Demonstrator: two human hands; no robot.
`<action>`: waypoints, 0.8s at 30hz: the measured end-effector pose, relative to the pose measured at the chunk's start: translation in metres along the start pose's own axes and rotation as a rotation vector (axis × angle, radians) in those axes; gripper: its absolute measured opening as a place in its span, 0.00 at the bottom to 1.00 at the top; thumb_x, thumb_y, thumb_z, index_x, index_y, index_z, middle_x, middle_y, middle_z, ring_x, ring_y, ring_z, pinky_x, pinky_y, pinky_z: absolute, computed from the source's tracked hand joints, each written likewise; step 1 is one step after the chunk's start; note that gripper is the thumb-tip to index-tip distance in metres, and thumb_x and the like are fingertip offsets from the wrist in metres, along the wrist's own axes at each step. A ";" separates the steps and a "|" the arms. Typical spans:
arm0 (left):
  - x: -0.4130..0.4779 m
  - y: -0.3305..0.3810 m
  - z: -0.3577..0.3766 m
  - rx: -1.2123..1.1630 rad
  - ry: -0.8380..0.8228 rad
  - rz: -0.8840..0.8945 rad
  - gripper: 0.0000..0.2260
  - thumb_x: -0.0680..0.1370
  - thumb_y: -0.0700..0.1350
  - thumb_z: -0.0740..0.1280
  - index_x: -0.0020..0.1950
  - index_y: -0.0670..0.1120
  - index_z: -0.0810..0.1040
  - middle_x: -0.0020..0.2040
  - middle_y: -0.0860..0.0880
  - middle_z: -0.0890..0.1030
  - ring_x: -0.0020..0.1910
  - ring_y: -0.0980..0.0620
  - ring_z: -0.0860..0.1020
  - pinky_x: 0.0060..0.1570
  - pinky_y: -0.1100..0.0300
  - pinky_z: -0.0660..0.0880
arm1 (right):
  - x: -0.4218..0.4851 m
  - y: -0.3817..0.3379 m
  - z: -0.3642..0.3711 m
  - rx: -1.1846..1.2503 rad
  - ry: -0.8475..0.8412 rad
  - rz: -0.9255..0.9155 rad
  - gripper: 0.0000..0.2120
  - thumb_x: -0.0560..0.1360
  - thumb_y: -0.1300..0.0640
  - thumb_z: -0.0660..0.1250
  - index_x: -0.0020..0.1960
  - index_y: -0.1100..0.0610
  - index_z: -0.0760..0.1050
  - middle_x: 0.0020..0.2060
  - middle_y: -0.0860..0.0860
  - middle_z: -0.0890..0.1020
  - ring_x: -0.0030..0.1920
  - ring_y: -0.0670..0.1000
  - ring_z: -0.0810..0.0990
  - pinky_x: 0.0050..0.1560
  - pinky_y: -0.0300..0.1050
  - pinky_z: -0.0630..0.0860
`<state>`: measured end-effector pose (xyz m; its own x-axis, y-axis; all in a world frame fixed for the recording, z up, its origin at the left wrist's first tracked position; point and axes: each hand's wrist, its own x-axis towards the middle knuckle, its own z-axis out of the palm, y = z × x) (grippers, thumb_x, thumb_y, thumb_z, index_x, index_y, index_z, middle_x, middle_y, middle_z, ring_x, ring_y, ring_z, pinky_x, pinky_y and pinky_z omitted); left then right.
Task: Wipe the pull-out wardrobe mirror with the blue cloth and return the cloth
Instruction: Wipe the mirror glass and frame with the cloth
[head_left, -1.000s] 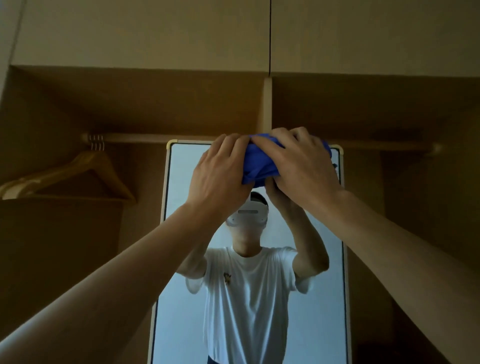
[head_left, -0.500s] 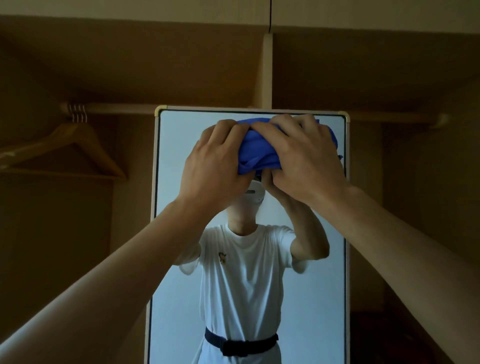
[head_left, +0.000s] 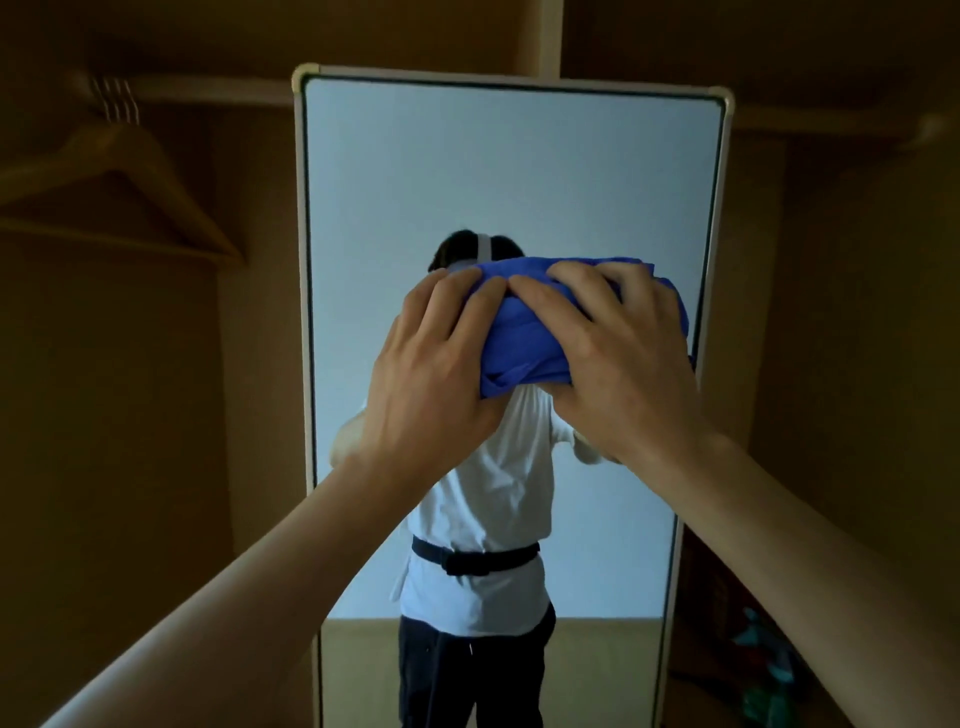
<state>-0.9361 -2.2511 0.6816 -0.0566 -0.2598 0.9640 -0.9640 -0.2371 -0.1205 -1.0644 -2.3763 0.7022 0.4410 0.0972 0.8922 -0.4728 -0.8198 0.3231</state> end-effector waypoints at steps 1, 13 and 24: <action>-0.008 0.001 0.002 -0.004 -0.010 -0.007 0.25 0.75 0.46 0.71 0.70 0.37 0.75 0.67 0.39 0.76 0.68 0.37 0.73 0.66 0.45 0.73 | -0.007 -0.003 0.002 -0.002 -0.016 -0.002 0.33 0.71 0.50 0.73 0.75 0.49 0.67 0.70 0.52 0.73 0.65 0.61 0.71 0.64 0.61 0.68; -0.095 0.015 0.017 -0.039 -0.119 -0.070 0.25 0.77 0.48 0.65 0.72 0.37 0.73 0.72 0.38 0.72 0.75 0.36 0.67 0.68 0.41 0.71 | -0.088 -0.032 0.023 0.059 -0.088 0.017 0.30 0.72 0.47 0.62 0.75 0.50 0.68 0.70 0.55 0.73 0.66 0.64 0.72 0.64 0.63 0.68; -0.188 0.033 0.032 -0.093 -0.235 -0.155 0.27 0.78 0.49 0.69 0.74 0.39 0.71 0.75 0.40 0.70 0.79 0.38 0.60 0.72 0.42 0.67 | -0.172 -0.061 0.045 0.101 -0.215 0.028 0.33 0.71 0.51 0.66 0.76 0.48 0.66 0.72 0.55 0.71 0.66 0.64 0.71 0.64 0.64 0.66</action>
<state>-0.9485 -2.2403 0.4891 0.1442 -0.4393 0.8867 -0.9767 -0.2071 0.0563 -1.0768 -2.3685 0.5143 0.5864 -0.0403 0.8090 -0.4131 -0.8740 0.2559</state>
